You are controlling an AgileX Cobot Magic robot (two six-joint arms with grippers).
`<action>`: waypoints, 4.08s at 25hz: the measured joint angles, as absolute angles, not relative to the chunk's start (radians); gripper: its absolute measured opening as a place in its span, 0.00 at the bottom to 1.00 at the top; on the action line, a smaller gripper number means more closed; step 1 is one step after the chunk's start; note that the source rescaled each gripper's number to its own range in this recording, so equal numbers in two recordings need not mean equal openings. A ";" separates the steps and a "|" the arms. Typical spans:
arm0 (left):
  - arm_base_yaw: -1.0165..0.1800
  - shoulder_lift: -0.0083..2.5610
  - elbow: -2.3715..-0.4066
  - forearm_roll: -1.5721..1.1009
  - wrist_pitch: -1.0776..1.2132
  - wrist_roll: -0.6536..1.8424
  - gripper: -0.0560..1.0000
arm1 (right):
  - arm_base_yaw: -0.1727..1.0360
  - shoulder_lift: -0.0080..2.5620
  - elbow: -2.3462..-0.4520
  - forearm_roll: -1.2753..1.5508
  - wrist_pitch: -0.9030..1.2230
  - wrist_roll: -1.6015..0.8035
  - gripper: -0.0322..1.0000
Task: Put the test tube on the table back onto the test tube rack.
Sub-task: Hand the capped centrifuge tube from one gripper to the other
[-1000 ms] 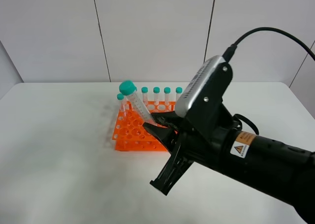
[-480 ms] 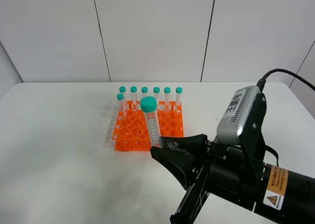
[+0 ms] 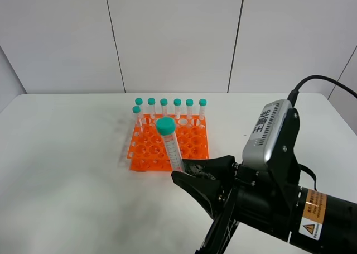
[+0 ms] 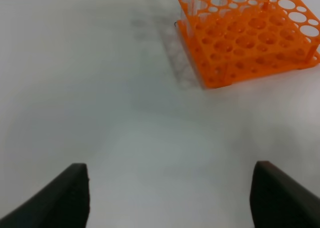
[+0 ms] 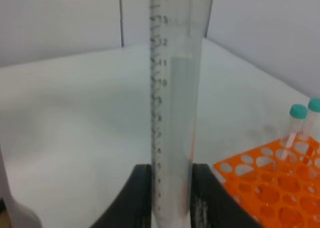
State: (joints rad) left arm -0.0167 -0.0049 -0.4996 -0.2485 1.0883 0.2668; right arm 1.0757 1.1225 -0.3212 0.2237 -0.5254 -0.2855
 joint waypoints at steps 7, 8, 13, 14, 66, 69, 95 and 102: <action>-0.017 -0.005 -0.500 -0.249 1.088 0.267 1.00 | 1.076 1.041 -0.320 0.364 -0.455 -0.454 0.03; -0.017 -0.005 -0.500 -0.249 1.088 0.267 1.00 | 1.076 1.033 -0.320 0.397 -0.448 -0.490 0.03; -0.017 -0.005 -0.500 -0.249 1.088 0.267 1.00 | 1.076 1.026 -0.320 0.508 -0.437 -0.604 0.03; -0.017 -0.005 -0.500 -0.249 1.088 0.267 1.00 | 1.076 1.026 -0.320 0.514 -0.435 -0.610 0.03; -0.651 0.651 -0.665 -0.699 0.577 0.941 1.00 | 1.076 1.026 -0.320 0.524 -0.408 -0.617 0.03; -0.672 0.718 -0.711 -0.724 0.561 0.986 1.00 | 1.076 1.026 -0.320 0.524 -0.408 -0.617 0.03; -0.905 1.120 -0.752 -0.972 0.085 1.253 1.00 | 1.076 1.026 -0.320 0.494 -0.409 -0.627 0.03; -0.905 1.121 -0.766 -1.004 0.082 1.253 0.70 | 1.076 1.026 -0.320 0.492 -0.419 -0.628 0.03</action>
